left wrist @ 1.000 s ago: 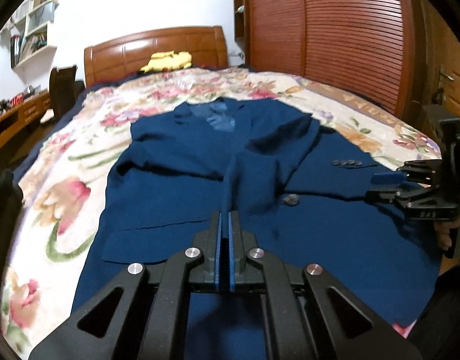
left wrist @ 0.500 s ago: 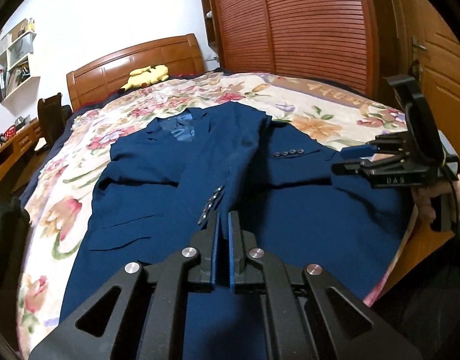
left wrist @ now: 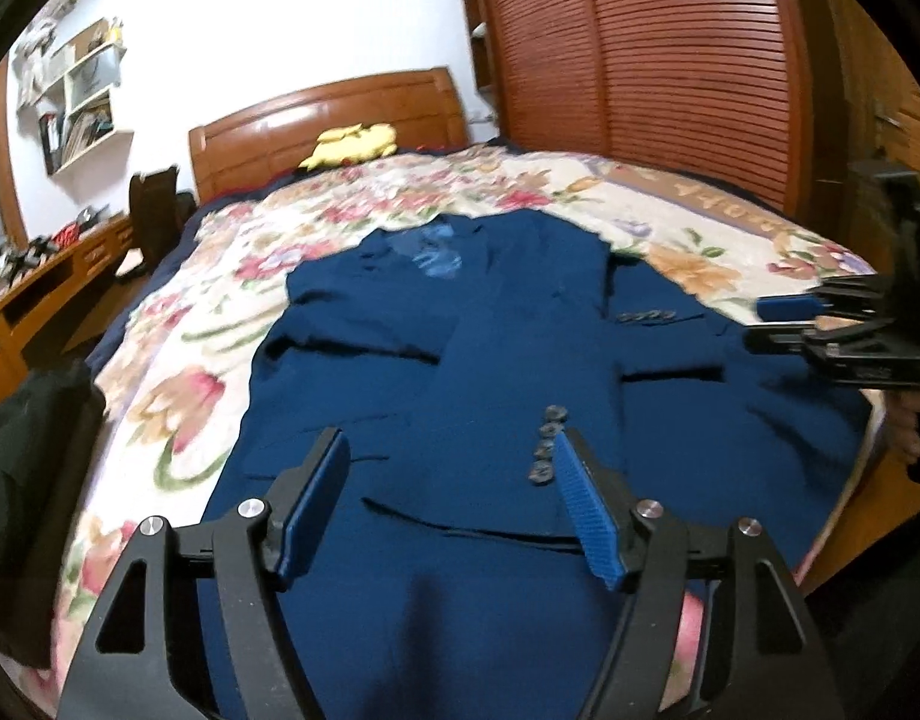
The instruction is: Fold large clothes
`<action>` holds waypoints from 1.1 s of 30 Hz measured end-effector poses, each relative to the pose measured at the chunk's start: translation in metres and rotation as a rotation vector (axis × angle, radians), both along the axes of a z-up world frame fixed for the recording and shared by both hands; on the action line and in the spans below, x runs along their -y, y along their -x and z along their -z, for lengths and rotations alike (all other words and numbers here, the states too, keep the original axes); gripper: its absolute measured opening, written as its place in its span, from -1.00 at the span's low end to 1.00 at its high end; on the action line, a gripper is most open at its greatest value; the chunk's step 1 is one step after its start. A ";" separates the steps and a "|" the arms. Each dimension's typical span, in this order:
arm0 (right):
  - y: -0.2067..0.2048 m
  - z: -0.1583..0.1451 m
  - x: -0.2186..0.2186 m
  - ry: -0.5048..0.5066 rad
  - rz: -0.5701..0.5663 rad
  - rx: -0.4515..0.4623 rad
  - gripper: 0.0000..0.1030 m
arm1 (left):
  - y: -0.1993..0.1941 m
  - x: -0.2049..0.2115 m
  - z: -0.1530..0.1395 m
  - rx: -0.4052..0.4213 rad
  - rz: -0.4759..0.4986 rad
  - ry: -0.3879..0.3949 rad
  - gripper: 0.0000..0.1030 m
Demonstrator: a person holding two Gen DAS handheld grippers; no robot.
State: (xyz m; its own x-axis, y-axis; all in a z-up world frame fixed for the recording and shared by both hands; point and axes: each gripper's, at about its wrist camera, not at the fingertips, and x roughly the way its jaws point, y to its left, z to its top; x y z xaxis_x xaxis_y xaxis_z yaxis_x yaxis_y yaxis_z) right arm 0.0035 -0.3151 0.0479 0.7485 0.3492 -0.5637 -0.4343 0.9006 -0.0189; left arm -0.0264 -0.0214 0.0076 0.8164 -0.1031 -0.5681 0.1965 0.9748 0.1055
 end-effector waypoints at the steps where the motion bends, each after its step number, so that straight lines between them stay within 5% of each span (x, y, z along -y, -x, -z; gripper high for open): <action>1: 0.002 0.001 0.000 0.011 -0.002 0.001 -0.15 | -0.003 -0.001 0.004 -0.011 -0.006 0.000 0.38; 10: 0.010 -0.013 0.008 -0.020 0.004 0.011 -0.15 | -0.027 -0.009 0.043 -0.144 -0.023 0.017 0.38; 16: 0.011 -0.010 0.003 -0.006 -0.003 0.008 -0.15 | -0.032 -0.007 0.050 -0.199 0.019 0.090 -0.21; 21: 0.010 -0.010 0.003 0.002 -0.002 0.009 -0.15 | -0.036 -0.006 0.049 -0.224 0.019 0.081 -0.94; 33: 0.010 -0.009 0.004 0.005 -0.008 0.009 -0.15 | -0.039 -0.041 0.026 -0.154 -0.082 0.095 -0.92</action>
